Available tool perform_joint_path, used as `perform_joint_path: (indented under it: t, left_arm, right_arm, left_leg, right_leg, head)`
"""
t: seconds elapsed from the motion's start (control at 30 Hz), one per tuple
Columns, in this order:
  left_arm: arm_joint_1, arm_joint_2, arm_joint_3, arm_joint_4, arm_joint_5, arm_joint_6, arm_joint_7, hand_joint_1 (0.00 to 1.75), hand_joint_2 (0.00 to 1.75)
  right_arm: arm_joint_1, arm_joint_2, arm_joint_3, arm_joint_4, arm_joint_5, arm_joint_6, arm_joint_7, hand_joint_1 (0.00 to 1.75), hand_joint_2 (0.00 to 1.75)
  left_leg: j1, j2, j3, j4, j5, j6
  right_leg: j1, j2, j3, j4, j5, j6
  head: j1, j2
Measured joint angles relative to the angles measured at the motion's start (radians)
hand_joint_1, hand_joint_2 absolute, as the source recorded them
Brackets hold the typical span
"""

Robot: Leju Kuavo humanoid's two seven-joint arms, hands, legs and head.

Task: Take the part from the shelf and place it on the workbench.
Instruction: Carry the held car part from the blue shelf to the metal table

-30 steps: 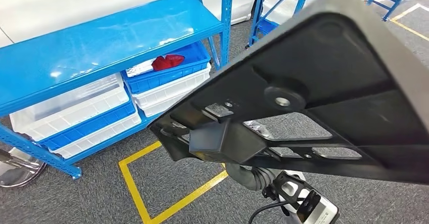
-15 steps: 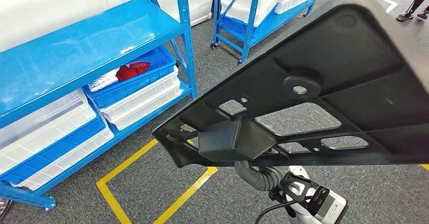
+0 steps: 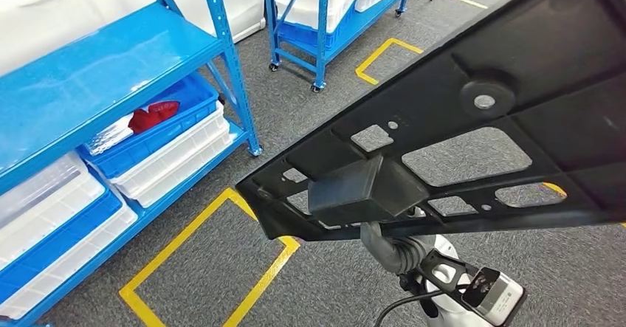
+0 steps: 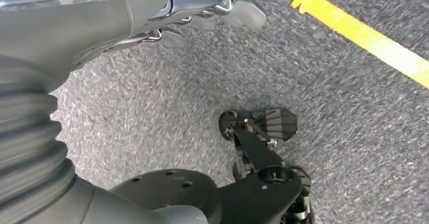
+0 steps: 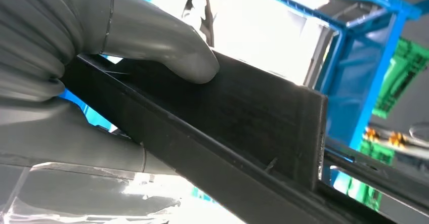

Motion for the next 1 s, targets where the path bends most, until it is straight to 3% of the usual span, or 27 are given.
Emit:
perform_joint_path:
  t: [0.03,0.1,0.17,0.2,0.23,0.27,0.3,0.33,0.4,0.47,0.53,0.57,0.63,0.7,0.77,0.8,0.83,0.9,0.93,1.0]
  left_arm:
    - [-0.002,0.003,0.000,0.000,-0.001,-0.001,-0.002,0.00,1.75]
    - [-0.006,0.011,0.000,0.000,-0.002,-0.002,-0.007,0.00,1.75]
    - [-0.006,0.018,0.001,0.000,0.001,-0.001,-0.009,0.00,1.75]
    - [-0.004,0.020,0.002,0.000,0.005,0.000,-0.008,0.00,1.75]
    - [-0.002,0.023,0.004,0.000,0.010,0.003,-0.007,0.00,1.75]
    - [-0.001,0.026,0.008,0.000,0.016,0.007,-0.004,0.00,1.75]
    - [-0.001,0.031,0.012,0.000,0.021,0.012,-0.001,0.00,1.75]
    - [-0.001,0.036,0.016,0.000,0.029,0.018,0.003,0.00,1.75]
    - [0.000,0.050,0.029,0.000,0.046,0.031,0.009,0.00,1.75]
    - [0.001,0.067,0.046,-0.001,0.069,0.050,0.015,0.00,1.75]
    - [0.001,0.082,0.066,-0.002,0.090,0.069,0.018,0.00,1.75]
    - [0.000,0.090,0.074,-0.004,0.098,0.074,0.018,0.00,1.75]
    - [-0.001,0.102,0.089,-0.006,0.110,0.074,0.014,0.00,1.75]
    - [0.003,0.111,0.101,-0.009,0.117,0.067,0.010,0.00,1.75]
    - [0.006,0.117,0.111,-0.010,0.121,0.058,0.005,0.00,1.75]
    - [0.007,0.119,0.115,-0.010,0.121,0.052,0.002,0.00,1.75]
    - [0.006,0.120,0.119,-0.010,0.121,0.047,-0.001,0.00,1.75]
    - [0.005,0.119,0.123,-0.010,0.121,0.038,-0.006,0.00,1.75]
    - [0.005,0.119,0.124,-0.010,0.120,0.036,-0.008,0.00,1.75]
    - [0.005,0.116,0.124,-0.010,0.119,0.034,-0.008,0.00,1.75]
  right_arm:
    - [0.001,0.004,-0.001,0.000,0.001,0.001,0.000,1.75,1.75]
    - [0.003,0.011,-0.005,-0.002,0.000,0.007,0.000,1.75,1.75]
    - [0.005,0.019,-0.011,-0.002,-0.003,0.018,0.000,1.75,1.75]
    - [0.007,0.022,-0.014,-0.002,-0.005,0.024,0.000,1.75,1.75]
    - [0.010,0.024,-0.018,-0.002,-0.008,0.029,0.000,1.75,1.75]
    - [0.013,0.025,-0.023,-0.002,-0.010,0.032,0.000,1.75,1.75]
    - [0.016,0.025,-0.029,-0.002,-0.011,0.033,0.000,1.75,1.75]
    - [0.018,0.025,-0.036,-0.002,-0.011,0.031,0.000,1.75,1.75]
    - [0.022,0.025,-0.052,-0.004,-0.007,0.020,0.000,1.75,1.75]
    - [0.034,0.025,-0.069,-0.011,-0.003,0.006,0.000,1.75,1.75]
    - [0.050,0.025,-0.086,-0.020,-0.002,-0.004,0.000,1.75,1.75]
    - [0.056,0.025,-0.093,-0.024,-0.002,-0.009,0.000,1.75,1.75]
    - [0.062,0.024,-0.102,-0.028,0.002,-0.022,0.000,1.75,1.75]
    - [0.068,0.024,-0.104,-0.028,0.008,-0.040,0.000,1.75,1.75]
    - [0.080,0.023,-0.103,-0.028,0.012,-0.061,0.000,1.75,1.75]
    - [0.086,0.022,-0.103,-0.029,0.014,-0.071,0.000,1.75,1.75]
    - [0.092,0.021,-0.103,-0.032,0.017,-0.081,0.000,1.75,1.75]
    - [0.097,0.019,-0.102,-0.041,0.023,-0.093,0.000,1.75,1.75]
    - [0.098,0.019,-0.101,-0.046,0.025,-0.096,0.000,1.75,1.75]
    - [0.101,0.018,-0.098,-0.052,0.025,-0.096,0.000,1.75,1.75]
  left_leg:
    - [0.001,0.005,0.002,0.000,-0.003,-0.006]
    - [0.005,-0.022,-0.007,0.030,-0.030,-0.015]
    - [0.008,-0.071,-0.054,0.141,-0.092,-0.019]
    - [0.009,-0.084,-0.088,0.213,-0.124,-0.020]
    - [0.009,-0.090,-0.117,0.271,-0.141,-0.020]
    - [0.009,-0.093,-0.132,0.296,-0.138,-0.020]
    - [0.009,-0.094,-0.130,0.281,-0.115,-0.019]
    - [0.009,-0.100,-0.110,0.230,-0.077,-0.017]
    - [0.011,-0.139,-0.055,0.091,-0.010,-0.011]
    - [0.011,-0.169,-0.028,0.022,0.010,-0.005]
    - [0.010,-0.154,-0.026,0.015,0.011,0.003]
    - [0.011,-0.142,-0.024,0.011,0.015,0.010]
    - [0.014,-0.117,-0.021,0.002,0.021,0.023]
    - [0.010,-0.093,-0.021,0.001,0.022,0.028]
    - [0.008,-0.067,-0.022,0.001,0.020,0.028]
    - [0.008,-0.054,-0.022,0.002,0.019,0.027]
    - [0.008,-0.043,-0.020,0.002,0.017,0.025]
    - [0.006,-0.022,-0.015,0.002,0.013,0.017]
    - [0.004,-0.013,-0.013,0.003,0.010,0.012]
    - [0.000,0.003,-0.008,0.003,0.004,0.001]
  right_leg:
    - [-0.002,0.012,0.000,-0.002,0.002,-0.006]
    - [-0.007,0.033,0.003,-0.010,0.006,-0.019]
    - [-0.008,0.054,0.004,-0.014,0.009,-0.029]
    - [-0.006,0.067,0.004,-0.014,0.010,-0.031]
    - [-0.005,0.081,0.004,-0.013,0.010,-0.032]
    - [-0.004,0.095,0.004,-0.013,0.010,-0.032]
    - [-0.003,0.109,0.005,-0.011,0.010,-0.032]
    - [-0.003,0.123,0.006,-0.009,0.010,-0.031]
    - [-0.003,0.149,0.003,-0.002,0.009,-0.027]
    - [-0.004,0.170,-0.005,0.004,0.010,-0.016]
    - [-0.006,0.188,-0.012,0.003,0.015,-0.004]
    - [-0.006,0.181,-0.016,0.008,0.012,0.001]
    - [-0.004,0.132,-0.042,0.064,-0.025,0.010]
    - [-0.008,0.082,-0.100,0.190,-0.090,0.017]
    - [-0.016,0.070,-0.146,0.288,-0.120,0.024]
    - [-0.020,0.067,-0.144,0.287,-0.110,0.026]
    - [-0.023,0.061,-0.120,0.244,-0.085,0.028]
    - [-0.021,0.023,-0.040,0.101,-0.030,0.026]
    - [-0.018,0.004,-0.010,0.045,-0.016,0.021]
    - [-0.009,-0.009,0.008,0.005,-0.015,0.010]
  head:
    - [0.000,0.000]
    - [-0.001,0.000]
    - [-0.004,0.000]
    - [-0.005,0.000]
    - [-0.006,0.000]
    - [-0.006,0.000]
    - [-0.006,0.000]
    - [-0.006,0.000]
    - [-0.005,0.000]
    - [-0.005,0.000]
    - [-0.005,0.000]
    - [-0.005,0.000]
    - [-0.002,0.000]
    - [0.001,0.000]
    - [0.001,0.000]
    - [0.001,0.000]
    - [0.001,0.000]
    - [0.001,0.000]
    - [0.000,0.000]
    - [-0.001,0.000]
